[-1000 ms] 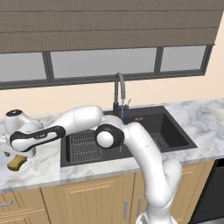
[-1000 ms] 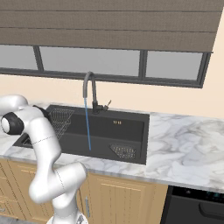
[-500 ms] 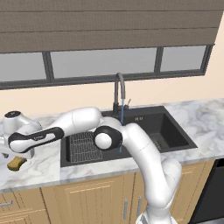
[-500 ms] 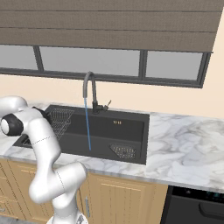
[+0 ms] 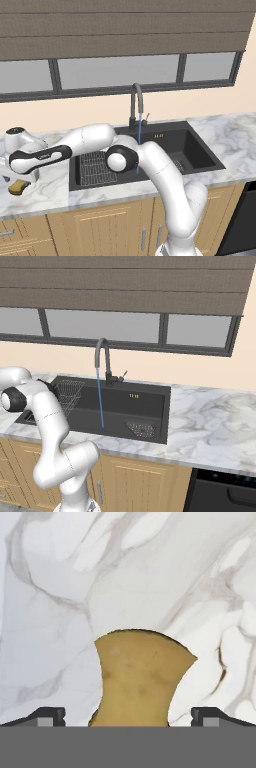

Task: Soak the sponge with water for a few seconds and then drop it inside the sink.

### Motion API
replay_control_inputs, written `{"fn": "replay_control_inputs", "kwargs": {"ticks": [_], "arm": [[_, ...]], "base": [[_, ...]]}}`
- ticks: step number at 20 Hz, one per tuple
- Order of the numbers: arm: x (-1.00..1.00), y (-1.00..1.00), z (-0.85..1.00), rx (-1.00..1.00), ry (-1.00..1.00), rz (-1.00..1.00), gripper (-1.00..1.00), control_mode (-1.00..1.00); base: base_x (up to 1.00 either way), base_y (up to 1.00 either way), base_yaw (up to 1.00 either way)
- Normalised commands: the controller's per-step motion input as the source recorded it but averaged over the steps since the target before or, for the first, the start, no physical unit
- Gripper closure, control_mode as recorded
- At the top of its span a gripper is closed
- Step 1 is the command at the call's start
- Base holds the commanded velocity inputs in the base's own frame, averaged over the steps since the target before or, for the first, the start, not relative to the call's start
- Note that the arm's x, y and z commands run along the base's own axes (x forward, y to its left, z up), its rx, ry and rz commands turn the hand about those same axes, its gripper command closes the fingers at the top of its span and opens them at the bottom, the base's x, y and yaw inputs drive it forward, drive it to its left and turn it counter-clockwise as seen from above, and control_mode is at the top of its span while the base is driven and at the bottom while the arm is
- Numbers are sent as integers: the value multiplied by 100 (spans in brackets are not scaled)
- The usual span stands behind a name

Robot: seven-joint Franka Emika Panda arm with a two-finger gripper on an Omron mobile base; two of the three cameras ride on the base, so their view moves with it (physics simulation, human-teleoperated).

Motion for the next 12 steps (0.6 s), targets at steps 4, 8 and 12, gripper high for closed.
{"fn": "replay_control_inputs", "kwargs": {"ticks": [4,8,12], "arm": [[0,0,-13,0,0,0,-100,-100],[0,0,-17,0,0,0,-100,-100],[0,1,-13,0,0,0,-100,-100]], "base": [[0,0,0],[0,0,0],[0,0,0]]}}
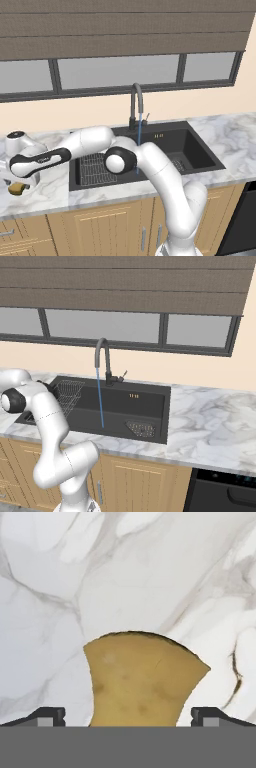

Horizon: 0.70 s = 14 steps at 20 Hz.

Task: Soak the sponge with water for a few seconds and then drop it inside the sink.

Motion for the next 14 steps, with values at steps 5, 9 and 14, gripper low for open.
{"fn": "replay_control_inputs", "kwargs": {"ticks": [5,9,14], "arm": [[0,0,-17,0,0,0,-100,-100],[0,0,-21,0,0,0,-100,-100],[0,0,-17,0,0,0,-100,-100]], "base": [[0,0,0],[0,0,0],[0,0,0]]}}
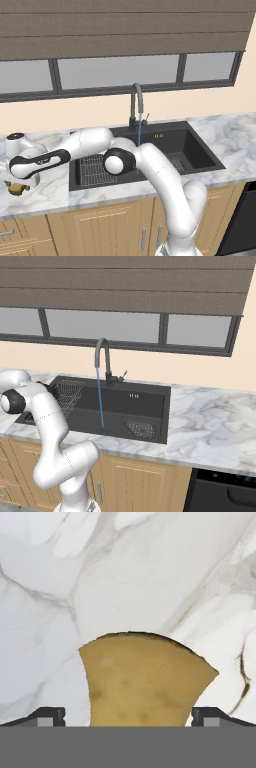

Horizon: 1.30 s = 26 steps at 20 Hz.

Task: Soak the sponge with water for a few seconds and then drop it inside the sink.

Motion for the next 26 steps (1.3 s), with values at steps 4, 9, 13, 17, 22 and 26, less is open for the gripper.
{"fn": "replay_control_inputs", "kwargs": {"ticks": [4,9,13,17,22,26], "arm": [[0,0,-11,0,0,-1,-100,-100],[0,0,0,0,0,0,-100,-100],[0,0,0,0,0,0,-100,-100],[0,0,0,0,0,0,100,-100],[0,0,0,0,0,0,100,-100],[0,0,0,0,0,0,100,-100]], "base": [[0,0,0],[0,0,0],[0,0,0],[0,0,0],[0,0,0],[0,0,0]]}}
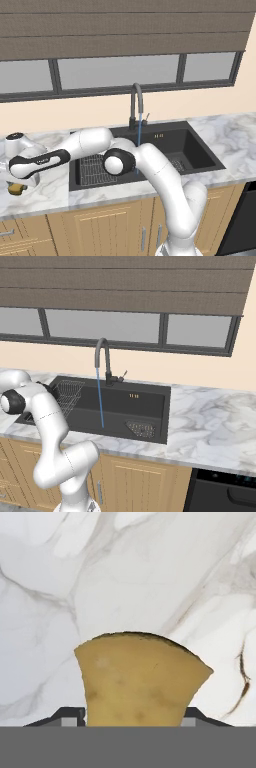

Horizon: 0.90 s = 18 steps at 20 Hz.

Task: Soak the sponge with water for a few seconds and then drop it inside the sink.

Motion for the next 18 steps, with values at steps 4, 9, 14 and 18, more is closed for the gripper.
{"fn": "replay_control_inputs", "kwargs": {"ticks": [4,9,14,18], "arm": [[11,-3,0,0,0,0,100,-100],[-2,-35,56,0,0,0,100,-100],[-2,-80,81,0,0,0,100,-100],[-4,-92,41,0,0,0,100,-100]], "base": [[0,0,0],[0,0,0],[0,0,0],[0,0,0]]}}
